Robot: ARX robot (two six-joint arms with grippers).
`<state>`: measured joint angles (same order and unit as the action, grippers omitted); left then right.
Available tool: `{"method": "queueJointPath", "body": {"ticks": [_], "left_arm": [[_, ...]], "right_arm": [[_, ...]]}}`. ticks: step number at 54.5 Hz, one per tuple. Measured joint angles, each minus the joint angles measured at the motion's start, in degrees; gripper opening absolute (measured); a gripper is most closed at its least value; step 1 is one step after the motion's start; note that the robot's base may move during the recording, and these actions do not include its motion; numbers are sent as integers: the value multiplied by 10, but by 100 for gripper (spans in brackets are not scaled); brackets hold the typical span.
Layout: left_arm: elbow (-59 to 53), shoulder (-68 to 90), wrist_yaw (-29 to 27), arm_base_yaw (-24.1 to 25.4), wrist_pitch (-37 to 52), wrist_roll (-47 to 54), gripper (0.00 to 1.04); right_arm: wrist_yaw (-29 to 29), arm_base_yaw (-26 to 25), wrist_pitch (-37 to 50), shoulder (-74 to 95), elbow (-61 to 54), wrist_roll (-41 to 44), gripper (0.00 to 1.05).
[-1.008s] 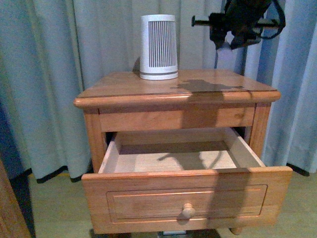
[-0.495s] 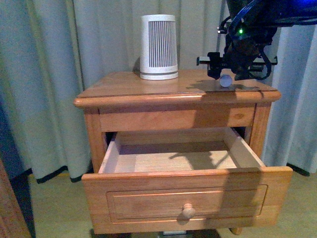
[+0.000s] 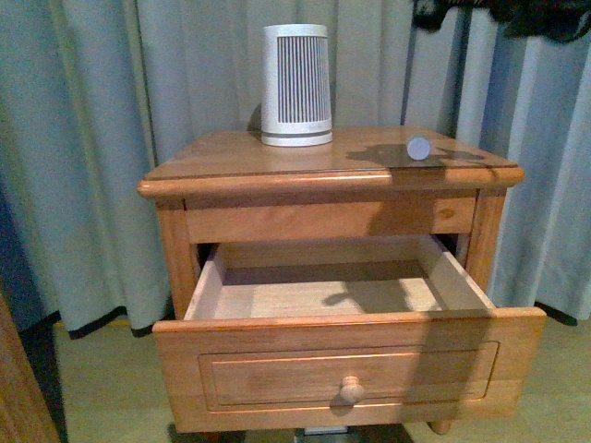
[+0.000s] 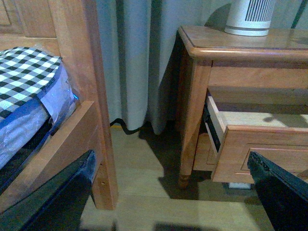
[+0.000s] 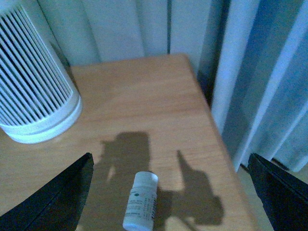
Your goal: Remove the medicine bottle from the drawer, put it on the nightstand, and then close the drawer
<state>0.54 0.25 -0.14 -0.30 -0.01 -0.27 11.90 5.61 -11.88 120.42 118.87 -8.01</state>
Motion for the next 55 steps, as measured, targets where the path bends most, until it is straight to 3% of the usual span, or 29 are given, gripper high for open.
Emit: {"method": "queueJointPath", "body": {"ticks": [17,30,43,55], "left_arm": [[0,0,0,0,0,0,98],[0,0,0,0,0,0,98],[0,0,0,0,0,0,98],[0,0,0,0,0,0,98]], "right_arm": [[0,-46,111,-325,-408,-33,98],[-33,11,146,-523,-740,-66,98],[-10,67,248,-476,-911,-101,98],[5,78,438,-293,-917,-98,98]]}}
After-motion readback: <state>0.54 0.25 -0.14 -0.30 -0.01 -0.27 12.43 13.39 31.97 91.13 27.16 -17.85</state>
